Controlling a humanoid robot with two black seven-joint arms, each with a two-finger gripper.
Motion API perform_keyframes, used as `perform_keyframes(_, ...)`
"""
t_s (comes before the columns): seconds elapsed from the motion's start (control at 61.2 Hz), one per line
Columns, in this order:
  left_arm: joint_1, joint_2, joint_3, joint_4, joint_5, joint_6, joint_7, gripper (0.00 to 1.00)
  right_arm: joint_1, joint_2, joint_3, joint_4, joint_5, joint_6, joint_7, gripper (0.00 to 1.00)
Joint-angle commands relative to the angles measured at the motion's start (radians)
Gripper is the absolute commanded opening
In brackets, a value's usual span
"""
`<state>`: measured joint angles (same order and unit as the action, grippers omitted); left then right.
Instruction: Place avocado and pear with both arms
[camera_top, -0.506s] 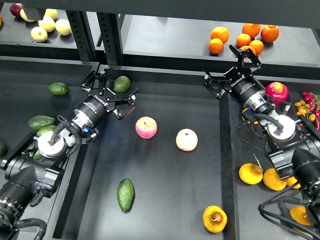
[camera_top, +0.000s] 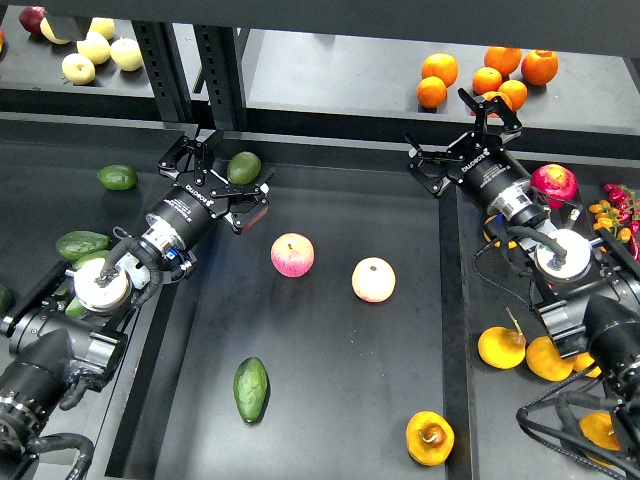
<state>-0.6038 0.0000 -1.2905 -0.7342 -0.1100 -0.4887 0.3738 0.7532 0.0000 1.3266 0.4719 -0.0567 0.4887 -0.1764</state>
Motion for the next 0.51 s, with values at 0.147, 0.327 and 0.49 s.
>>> perform_keyframes(0.147,-0.002,0.0,-0.001,0.001,0.001,0.0,0.046,0.99,-0.002,0.0,0.0,-0.001,0.0,0.0,0.0,1.0)
perform_keyframes(0.327,-0.057,0.0,0.031,0.006,0.0,0.0,0.115,0.99,-0.003,0.0,0.0,-0.001,0.0,0.0,0.0,1.0)
perform_keyframes(0.49,-0.125,0.099,0.219,-0.007,-0.013,0.0,0.115,0.99,-0.003,0.0,0.0,-0.001,0.0,0.0,0.0,1.0)
